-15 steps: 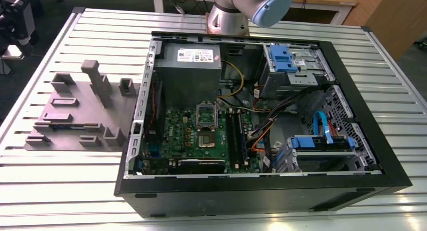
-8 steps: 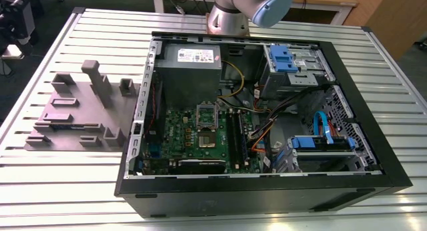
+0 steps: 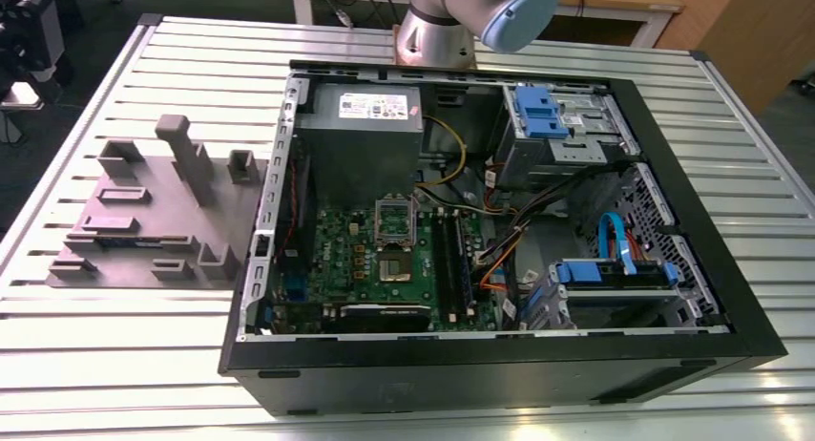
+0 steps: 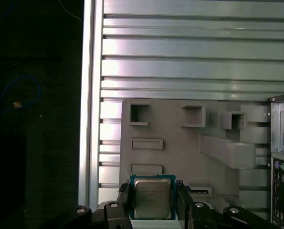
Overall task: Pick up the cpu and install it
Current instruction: 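Pick up the cpu and move it towards the insertion slot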
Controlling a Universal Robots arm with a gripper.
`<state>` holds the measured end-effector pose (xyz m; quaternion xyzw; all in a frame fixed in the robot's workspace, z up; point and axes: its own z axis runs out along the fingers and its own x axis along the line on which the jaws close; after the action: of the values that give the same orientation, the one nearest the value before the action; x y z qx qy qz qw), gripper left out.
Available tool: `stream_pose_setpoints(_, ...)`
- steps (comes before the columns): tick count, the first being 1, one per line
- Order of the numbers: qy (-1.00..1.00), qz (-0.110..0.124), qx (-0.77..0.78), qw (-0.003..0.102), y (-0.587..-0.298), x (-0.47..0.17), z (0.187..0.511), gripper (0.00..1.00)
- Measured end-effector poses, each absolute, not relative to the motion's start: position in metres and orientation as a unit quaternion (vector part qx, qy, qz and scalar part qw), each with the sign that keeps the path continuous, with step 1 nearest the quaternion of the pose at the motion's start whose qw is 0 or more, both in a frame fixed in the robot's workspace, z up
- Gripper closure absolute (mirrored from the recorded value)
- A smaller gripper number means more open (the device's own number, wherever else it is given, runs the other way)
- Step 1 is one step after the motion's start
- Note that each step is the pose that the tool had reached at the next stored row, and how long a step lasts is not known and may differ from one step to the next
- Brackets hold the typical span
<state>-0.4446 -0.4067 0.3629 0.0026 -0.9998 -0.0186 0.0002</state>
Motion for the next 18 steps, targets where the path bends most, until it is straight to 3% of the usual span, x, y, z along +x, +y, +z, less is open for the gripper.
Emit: stream_pose_setpoints(18, -1.0, -0.019, 0.003, 0.0, -0.4066, -0.4446, 0.3665, 0.53)
